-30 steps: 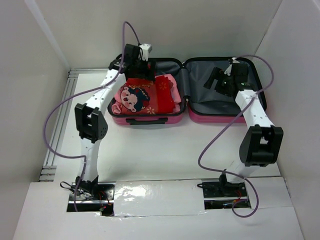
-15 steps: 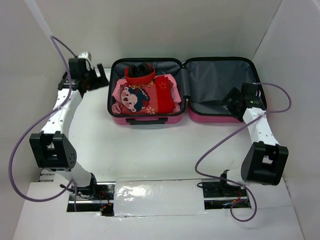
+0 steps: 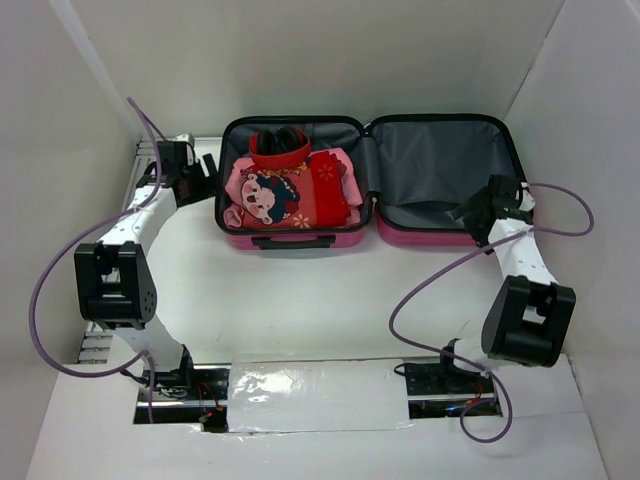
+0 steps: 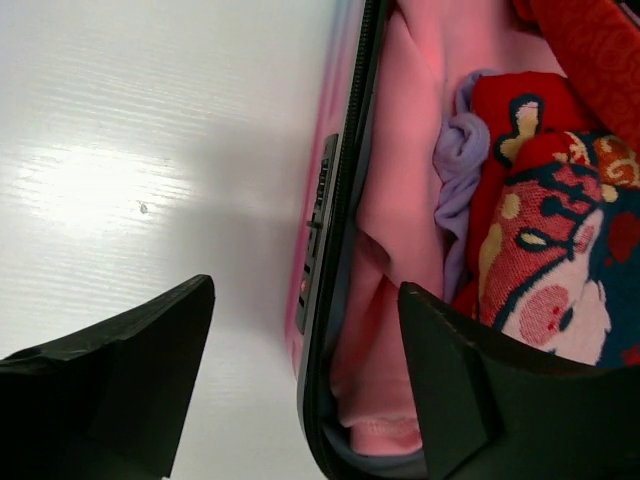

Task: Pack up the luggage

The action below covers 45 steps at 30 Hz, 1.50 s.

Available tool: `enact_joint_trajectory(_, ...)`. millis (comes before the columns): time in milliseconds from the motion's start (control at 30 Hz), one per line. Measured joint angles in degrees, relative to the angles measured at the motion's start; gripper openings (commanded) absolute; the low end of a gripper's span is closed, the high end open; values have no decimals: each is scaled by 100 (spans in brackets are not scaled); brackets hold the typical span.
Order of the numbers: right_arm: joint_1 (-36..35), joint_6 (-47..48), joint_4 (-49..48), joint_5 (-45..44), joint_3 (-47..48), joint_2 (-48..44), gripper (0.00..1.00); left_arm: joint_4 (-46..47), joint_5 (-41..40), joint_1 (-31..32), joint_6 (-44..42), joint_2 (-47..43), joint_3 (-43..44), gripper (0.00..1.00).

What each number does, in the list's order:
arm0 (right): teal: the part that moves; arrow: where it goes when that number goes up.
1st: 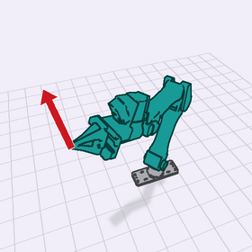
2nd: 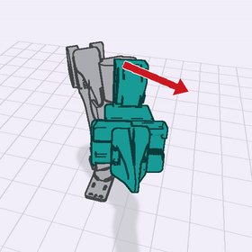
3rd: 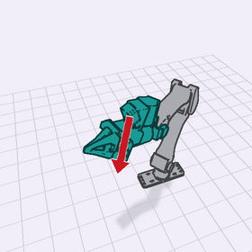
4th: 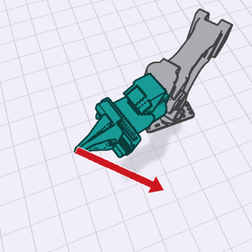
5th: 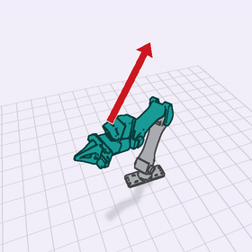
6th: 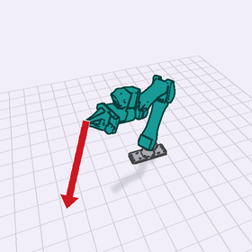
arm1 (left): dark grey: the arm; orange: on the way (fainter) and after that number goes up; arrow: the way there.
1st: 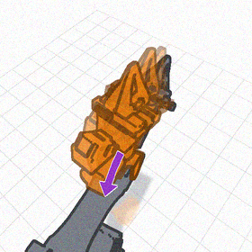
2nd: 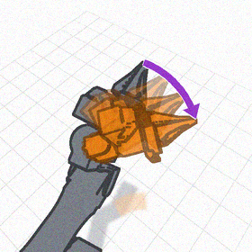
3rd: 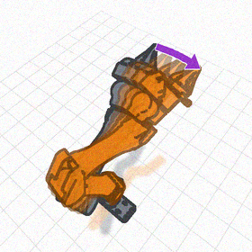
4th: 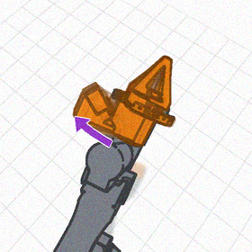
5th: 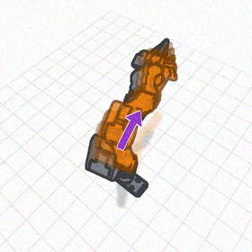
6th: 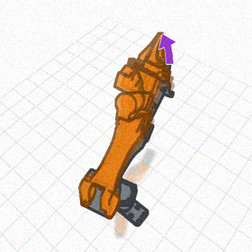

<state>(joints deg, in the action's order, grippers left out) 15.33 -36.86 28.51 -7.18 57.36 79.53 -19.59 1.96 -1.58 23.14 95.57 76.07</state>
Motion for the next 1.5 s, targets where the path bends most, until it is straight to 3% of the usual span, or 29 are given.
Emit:
enact_joint_trajectory(133,0,-66,-168,-199,-87,339,71,256,26,-2,-7,184,-149,79)
enact_joint_trajectory(233,-2,-129,-330,-282,-229,411,39,339,22,-4,-22,249,-328,68)
enact_joint_trajectory(267,-9,-131,-404,-284,-243,411,24,343,13,-2,-13,258,-354,65)
enact_joint_trajectory(300,-9,-149,-487,-302,-247,411,0,356,-9,13,-22,260,-382,62)
enact_joint_trajectory(433,42,-837,-367,-555,-275,409,0,496,-87,111,-26,260,-463,52)
enact_joint_trajectory(600,-413,-815,-315,-1268,-201,313,0,822,-175,378,-15,262,-673,42)
enact_joint_trajectory(933,-2938,540,-404,-4575,409,57,0,1587,-693,627,-20,249,-1270,38)
enact_joint_trajectory(1133,-4918,2243,-1167,-6485,1174,-92,0,2319,-946,629,-52,39,-1799,37)
enact_joint_trajectory(1233,-5917,3220,-1952,-6522,1661,-55,0,2564,-977,651,-52,-24,-1965,37)
enact_joint_trajectory(1333,-6610,3917,-2387,-6019,2223,138,0,2651,-955,686,-42,-76,-2057,37)
enact_joint_trajectory(1467,-7217,4127,-2358,-5276,2479,638,0,2710,-887,741,11,-144,-2151,37)
enact_joint_trajectory(1500,-7313,4148,-2306,-5066,2479,748,2,2736,-868,752,74,-164,-2181,43)
